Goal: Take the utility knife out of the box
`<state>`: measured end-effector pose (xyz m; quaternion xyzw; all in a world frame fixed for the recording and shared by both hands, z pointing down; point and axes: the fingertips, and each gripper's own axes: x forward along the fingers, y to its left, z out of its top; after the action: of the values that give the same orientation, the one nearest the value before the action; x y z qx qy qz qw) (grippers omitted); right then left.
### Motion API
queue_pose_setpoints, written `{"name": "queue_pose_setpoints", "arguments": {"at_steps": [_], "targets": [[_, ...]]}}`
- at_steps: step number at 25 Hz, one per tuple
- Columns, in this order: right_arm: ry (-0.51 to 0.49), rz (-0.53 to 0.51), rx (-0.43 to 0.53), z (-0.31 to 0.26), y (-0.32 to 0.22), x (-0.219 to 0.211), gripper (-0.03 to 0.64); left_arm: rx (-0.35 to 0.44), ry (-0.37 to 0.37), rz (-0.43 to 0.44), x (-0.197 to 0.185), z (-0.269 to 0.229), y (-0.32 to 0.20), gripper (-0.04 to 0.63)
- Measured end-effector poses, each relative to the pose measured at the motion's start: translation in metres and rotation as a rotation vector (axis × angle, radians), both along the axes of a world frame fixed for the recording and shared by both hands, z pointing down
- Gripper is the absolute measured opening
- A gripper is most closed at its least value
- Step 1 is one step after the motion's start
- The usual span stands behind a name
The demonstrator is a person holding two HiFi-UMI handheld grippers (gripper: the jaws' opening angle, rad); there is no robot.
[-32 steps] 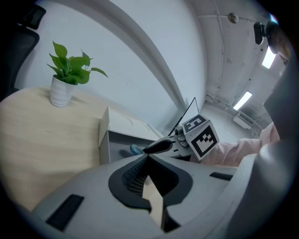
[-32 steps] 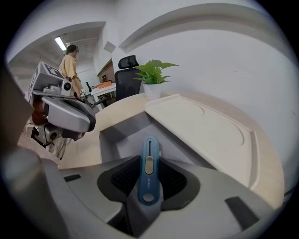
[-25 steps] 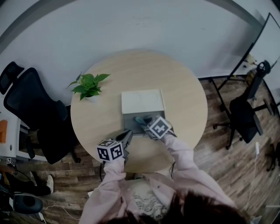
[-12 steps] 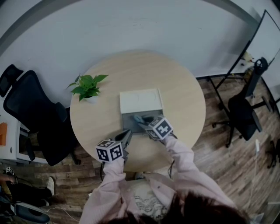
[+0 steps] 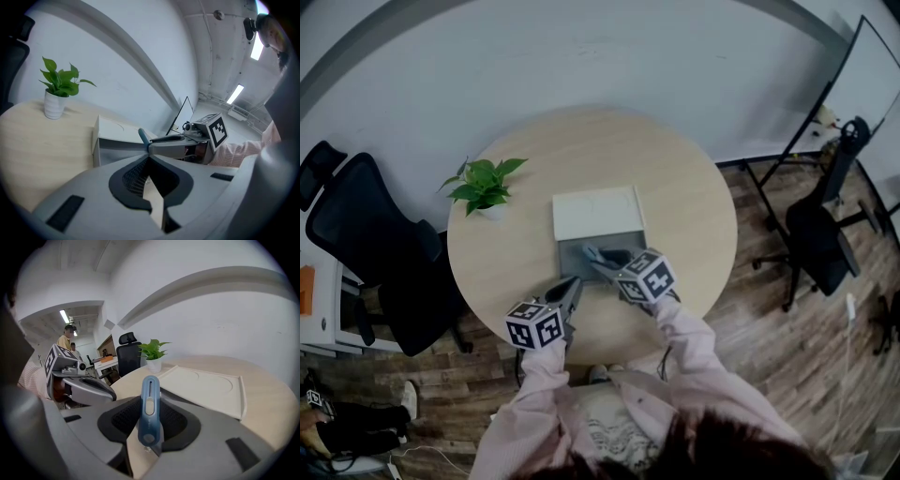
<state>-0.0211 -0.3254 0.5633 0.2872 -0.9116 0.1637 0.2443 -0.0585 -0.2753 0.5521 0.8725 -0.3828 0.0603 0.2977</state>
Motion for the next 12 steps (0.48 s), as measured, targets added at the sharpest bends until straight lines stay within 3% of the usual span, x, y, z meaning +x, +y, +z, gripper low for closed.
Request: {"name": "queue_pose_setpoints", "arguments": {"at_steps": [12], "targets": [[-0.112, 0.041, 0.016, -0.014, 0.021, 0.007, 0.138, 0.08, -0.013, -0.012, -0.003, -0.008, 0.012, 0.006]]}}
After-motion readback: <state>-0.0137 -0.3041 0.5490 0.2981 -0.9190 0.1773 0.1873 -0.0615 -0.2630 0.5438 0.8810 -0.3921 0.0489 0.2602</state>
